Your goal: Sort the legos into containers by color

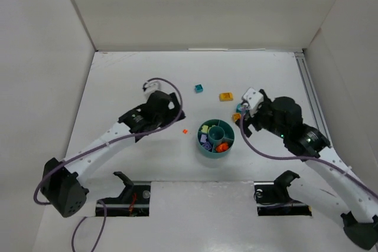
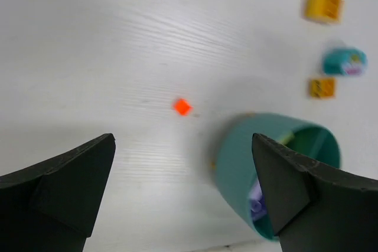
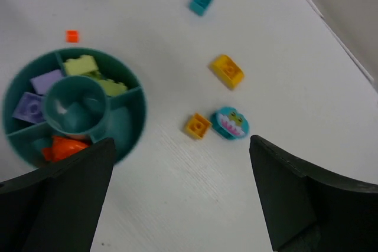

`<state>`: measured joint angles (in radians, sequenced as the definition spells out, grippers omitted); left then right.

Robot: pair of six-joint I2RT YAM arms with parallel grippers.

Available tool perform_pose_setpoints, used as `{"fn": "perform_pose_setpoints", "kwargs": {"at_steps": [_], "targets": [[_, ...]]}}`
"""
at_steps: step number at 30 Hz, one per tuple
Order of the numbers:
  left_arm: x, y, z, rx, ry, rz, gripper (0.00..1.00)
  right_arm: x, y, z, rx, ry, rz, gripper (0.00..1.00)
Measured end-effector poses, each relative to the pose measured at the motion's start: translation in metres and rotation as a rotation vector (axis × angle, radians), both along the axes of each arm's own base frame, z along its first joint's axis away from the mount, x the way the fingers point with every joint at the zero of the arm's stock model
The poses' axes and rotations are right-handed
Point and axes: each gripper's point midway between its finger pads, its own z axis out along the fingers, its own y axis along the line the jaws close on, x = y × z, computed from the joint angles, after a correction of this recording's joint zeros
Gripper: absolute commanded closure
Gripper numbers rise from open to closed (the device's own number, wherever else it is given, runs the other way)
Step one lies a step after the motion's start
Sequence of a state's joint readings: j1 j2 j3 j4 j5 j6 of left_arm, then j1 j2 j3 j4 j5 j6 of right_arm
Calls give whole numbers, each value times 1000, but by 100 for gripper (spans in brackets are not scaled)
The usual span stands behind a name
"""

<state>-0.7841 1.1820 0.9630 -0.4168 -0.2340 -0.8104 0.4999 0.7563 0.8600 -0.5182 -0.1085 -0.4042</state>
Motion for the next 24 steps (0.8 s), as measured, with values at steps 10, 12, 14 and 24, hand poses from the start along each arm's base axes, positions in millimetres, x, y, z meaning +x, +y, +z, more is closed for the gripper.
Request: {"fn": "perform_pose_setpoints", "kwargs": {"at_steps": [10,12,14,24], "targets": [[-5,128,-40,-75,116,444,0,-9,171,-40,-233,96,390,15],[-4,135,-34,-91,94,470,0,1,188,-57,-279,124,400,17],[-3,139,-34,-88,94,486,0,8,201,-73,-318,149,409,22],[0,138,-52,-50,137,472,0,34,238,-126,-442,205,419,33]]}}
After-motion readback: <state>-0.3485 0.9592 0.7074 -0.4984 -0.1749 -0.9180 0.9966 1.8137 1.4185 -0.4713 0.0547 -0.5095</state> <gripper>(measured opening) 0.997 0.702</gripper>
